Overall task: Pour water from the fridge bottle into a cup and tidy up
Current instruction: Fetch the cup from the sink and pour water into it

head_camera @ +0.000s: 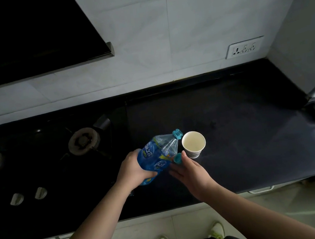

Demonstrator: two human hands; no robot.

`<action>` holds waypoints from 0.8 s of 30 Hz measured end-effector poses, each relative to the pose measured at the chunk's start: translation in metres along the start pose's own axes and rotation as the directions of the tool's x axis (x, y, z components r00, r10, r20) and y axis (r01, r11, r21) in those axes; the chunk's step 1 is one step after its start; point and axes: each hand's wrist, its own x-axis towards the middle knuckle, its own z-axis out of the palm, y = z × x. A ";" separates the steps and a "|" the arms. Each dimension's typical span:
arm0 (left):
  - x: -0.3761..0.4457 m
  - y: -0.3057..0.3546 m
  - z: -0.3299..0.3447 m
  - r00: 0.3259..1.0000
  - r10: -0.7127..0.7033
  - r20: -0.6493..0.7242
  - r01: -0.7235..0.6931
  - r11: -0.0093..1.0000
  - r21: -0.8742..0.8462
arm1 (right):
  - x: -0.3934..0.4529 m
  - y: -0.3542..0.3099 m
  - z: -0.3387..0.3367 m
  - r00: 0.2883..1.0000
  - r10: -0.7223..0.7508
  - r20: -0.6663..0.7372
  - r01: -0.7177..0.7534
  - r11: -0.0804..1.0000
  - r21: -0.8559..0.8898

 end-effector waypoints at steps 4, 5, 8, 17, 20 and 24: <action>-0.001 0.008 -0.002 1.000 -0.004 -0.007 0.004 0.997 0.074 | 0.003 0.005 -0.003 1.000 0.018 0.018 -0.018 0.999 0.032; -0.001 0.009 -0.002 1.000 -0.004 -0.005 0.004 0.996 0.085 | 0.003 0.007 -0.004 1.000 0.019 0.020 -0.020 0.999 0.046; -0.003 0.012 -0.003 1.000 -0.010 0.001 0.010 0.992 0.122 | 0.004 0.011 -0.007 0.999 0.028 0.024 -0.030 0.996 0.081; -0.002 0.021 -0.002 0.999 -0.038 0.036 0.029 0.975 0.221 | 0.006 0.015 -0.014 0.999 0.045 -0.007 -0.044 0.988 0.150; 0.000 0.023 -0.002 0.999 -0.033 0.040 0.022 0.968 0.251 | 0.006 0.015 -0.015 0.999 0.045 -0.003 -0.044 0.985 0.165; 0.005 0.026 -0.003 0.997 -0.046 0.066 0.023 0.952 0.305 | 0.009 0.015 -0.015 0.997 0.072 -0.031 -0.064 0.975 0.214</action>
